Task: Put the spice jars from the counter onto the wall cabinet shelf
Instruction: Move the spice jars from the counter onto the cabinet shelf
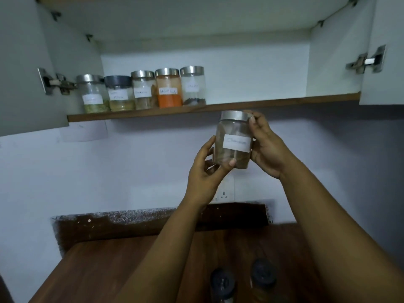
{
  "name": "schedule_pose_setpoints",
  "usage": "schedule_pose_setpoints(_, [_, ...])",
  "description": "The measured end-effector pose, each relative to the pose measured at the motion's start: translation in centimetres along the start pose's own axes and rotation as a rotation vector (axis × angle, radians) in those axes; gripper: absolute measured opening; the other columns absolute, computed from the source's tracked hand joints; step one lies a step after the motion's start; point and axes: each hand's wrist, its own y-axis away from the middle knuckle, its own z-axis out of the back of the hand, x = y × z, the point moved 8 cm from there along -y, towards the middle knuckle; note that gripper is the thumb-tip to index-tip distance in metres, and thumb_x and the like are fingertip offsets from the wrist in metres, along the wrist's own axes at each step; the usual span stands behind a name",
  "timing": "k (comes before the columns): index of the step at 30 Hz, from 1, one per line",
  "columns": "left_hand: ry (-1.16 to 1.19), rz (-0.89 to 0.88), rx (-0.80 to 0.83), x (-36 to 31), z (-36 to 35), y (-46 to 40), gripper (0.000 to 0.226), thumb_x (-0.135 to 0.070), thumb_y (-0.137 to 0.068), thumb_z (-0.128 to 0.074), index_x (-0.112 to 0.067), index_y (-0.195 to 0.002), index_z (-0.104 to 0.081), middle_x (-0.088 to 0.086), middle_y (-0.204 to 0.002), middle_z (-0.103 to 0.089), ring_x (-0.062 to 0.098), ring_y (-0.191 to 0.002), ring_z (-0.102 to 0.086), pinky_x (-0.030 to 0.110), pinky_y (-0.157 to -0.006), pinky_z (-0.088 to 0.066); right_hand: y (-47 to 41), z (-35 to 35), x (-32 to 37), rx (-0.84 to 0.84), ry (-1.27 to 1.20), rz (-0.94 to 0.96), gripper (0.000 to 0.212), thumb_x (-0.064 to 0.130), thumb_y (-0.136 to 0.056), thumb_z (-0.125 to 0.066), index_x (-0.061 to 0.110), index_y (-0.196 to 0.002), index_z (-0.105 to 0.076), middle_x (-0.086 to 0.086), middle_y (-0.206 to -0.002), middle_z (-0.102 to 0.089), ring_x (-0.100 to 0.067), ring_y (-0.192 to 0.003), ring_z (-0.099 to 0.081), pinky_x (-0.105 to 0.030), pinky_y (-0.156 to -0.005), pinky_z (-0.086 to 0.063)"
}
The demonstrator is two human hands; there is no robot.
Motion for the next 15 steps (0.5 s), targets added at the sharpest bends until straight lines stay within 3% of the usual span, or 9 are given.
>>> schedule_pose_setpoints(3, [-0.046,-0.105,-0.053,-1.4,-1.0,-2.6,0.07,-0.027,-0.083,-0.074,-0.037,-0.143,-0.039,-0.005,-0.131,-0.045,0.01,-0.121,-0.054,0.03,-0.102,-0.049,-2.4,0.3,2.9,0.034,0.029,0.094,0.029,0.037,-0.099,-0.042,0.025,-0.125,-0.045,0.002,-0.118,-0.06,-0.021,-0.112,-0.059,-0.043,-0.09,-0.051])
schedule_pose_setpoints(6, [-0.081,-0.154,-0.084,-2.7,-1.3,-5.6,0.071,-0.027,-0.084,-0.074,-0.03,-0.146,-0.038,-0.007,-0.132,-0.047,0.001,-0.118,-0.053,0.031,-0.105,-0.046,-5.0,0.2,5.6,0.047,0.123,0.158,0.026,0.036,-0.099,-0.046,0.026,-0.123,-0.045,-0.001,-0.114,-0.061,-0.019,-0.1,-0.062,-0.036,-0.079,-0.053])
schedule_pose_setpoints(8, [-0.141,-0.212,-0.102,-3.8,-1.0,-7.9,0.073,-0.03,-0.085,-0.073,-0.027,-0.147,-0.036,-0.008,-0.133,-0.047,-0.005,-0.114,-0.052,0.024,-0.103,-0.044,-6.8,0.1,7.1,0.052,0.129,0.189,0.024,0.038,-0.097,-0.049,0.027,-0.119,-0.046,0.0,-0.111,-0.062,-0.019,-0.098,-0.063,-0.038,-0.078,-0.054])
schedule_pose_setpoints(13, [-0.263,-0.3,-0.045,-6.0,-0.6,-13.6,0.07,-0.035,-0.086,-0.071,-0.024,-0.147,-0.038,0.0,-0.137,-0.052,0.01,-0.117,-0.057,0.021,-0.089,-0.052,-11.5,0.4,9.4,-0.009,0.159,0.258,0.047,0.057,-0.075,-0.066,0.029,-0.109,-0.05,-0.008,-0.117,-0.058,-0.02,-0.098,-0.064,-0.039,-0.08,-0.057])
schedule_pose_setpoints(15, [-0.281,-0.281,-0.031,-5.7,-0.4,-15.5,0.071,-0.04,-0.085,-0.071,-0.024,-0.146,-0.038,0.002,-0.134,-0.053,0.013,-0.116,-0.058,0.025,-0.089,-0.055,-13.7,0.9,9.4,-0.02,0.157,0.271,0.04,0.051,-0.078,-0.069,0.027,-0.105,-0.051,-0.009,-0.109,-0.057,-0.019,-0.093,-0.062,-0.038,-0.084,-0.055])
